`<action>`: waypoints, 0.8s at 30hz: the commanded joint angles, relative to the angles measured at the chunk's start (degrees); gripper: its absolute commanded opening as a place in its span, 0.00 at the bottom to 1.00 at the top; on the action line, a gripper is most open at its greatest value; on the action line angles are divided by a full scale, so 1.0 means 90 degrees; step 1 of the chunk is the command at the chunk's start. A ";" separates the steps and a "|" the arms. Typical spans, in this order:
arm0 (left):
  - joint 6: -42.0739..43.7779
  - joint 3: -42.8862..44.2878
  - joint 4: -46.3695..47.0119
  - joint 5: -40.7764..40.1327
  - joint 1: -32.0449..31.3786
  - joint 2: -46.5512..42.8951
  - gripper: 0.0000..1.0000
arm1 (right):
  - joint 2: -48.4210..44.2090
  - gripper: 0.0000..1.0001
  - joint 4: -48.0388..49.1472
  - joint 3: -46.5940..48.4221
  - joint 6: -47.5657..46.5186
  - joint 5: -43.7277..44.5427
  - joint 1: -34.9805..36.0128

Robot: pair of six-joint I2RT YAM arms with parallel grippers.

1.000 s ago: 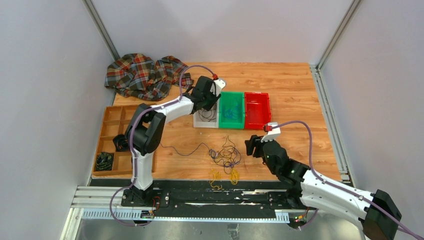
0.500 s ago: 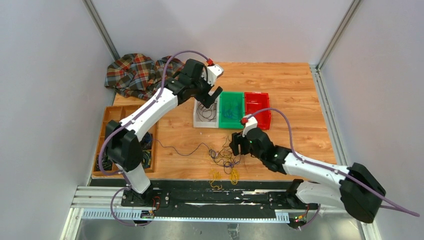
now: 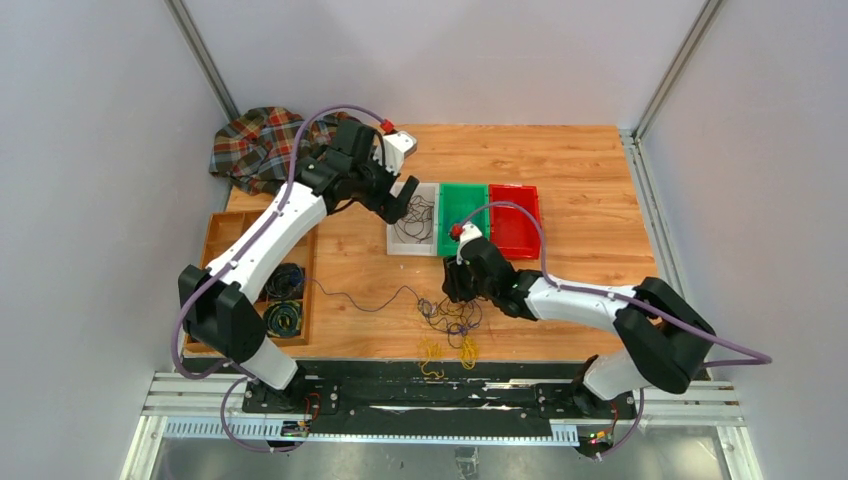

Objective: Untangle the cables

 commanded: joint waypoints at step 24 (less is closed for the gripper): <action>0.0259 -0.0994 -0.0004 0.0669 0.0423 -0.1116 0.98 | -0.2434 0.01 -0.0730 0.1099 0.0157 0.0494 -0.0069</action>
